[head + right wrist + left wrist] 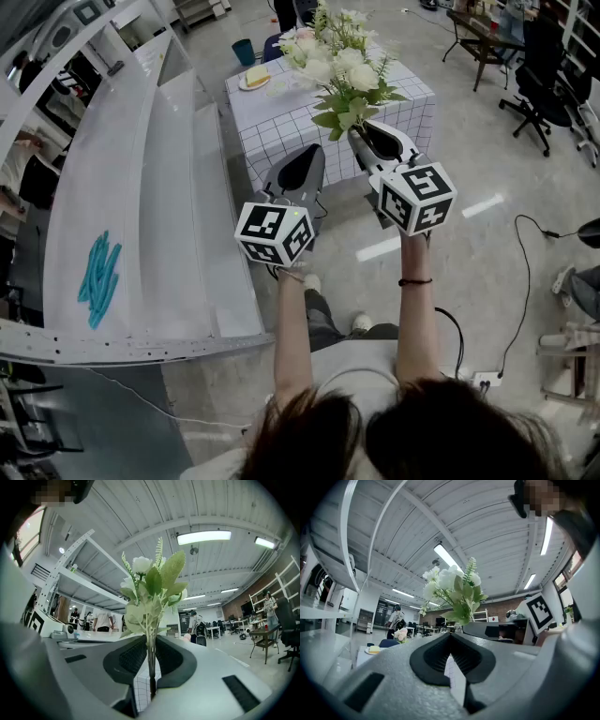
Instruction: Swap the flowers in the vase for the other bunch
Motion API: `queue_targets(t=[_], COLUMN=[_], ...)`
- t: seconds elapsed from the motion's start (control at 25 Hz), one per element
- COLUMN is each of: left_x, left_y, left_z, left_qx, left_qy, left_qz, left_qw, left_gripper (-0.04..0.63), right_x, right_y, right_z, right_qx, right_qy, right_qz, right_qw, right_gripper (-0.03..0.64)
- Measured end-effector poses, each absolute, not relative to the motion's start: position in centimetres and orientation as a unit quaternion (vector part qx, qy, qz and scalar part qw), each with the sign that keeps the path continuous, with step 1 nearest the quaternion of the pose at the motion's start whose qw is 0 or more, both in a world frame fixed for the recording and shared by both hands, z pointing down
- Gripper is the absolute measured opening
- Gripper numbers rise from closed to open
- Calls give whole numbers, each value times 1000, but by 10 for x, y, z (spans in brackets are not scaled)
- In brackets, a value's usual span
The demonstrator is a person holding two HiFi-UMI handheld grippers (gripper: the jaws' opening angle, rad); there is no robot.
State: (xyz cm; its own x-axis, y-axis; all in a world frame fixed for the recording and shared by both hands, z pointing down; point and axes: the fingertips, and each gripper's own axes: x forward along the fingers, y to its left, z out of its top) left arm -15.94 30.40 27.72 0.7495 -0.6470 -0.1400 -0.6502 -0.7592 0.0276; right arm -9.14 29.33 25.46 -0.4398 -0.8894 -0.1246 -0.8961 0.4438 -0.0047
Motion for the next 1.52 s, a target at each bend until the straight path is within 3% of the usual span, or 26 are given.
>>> queue_targets(t=[1.52], left_x=[-131], left_y=[249], left_z=[282], left_qx=[-938], left_qy=[342], left_qz=[55], left_qw=[1], left_gripper=[11], right_x=[-52], right_y=[255], right_z=[243], right_qx=[-454], right_qy=[866], right_qz=[-42], right_qw=[206], right_gripper=[52])
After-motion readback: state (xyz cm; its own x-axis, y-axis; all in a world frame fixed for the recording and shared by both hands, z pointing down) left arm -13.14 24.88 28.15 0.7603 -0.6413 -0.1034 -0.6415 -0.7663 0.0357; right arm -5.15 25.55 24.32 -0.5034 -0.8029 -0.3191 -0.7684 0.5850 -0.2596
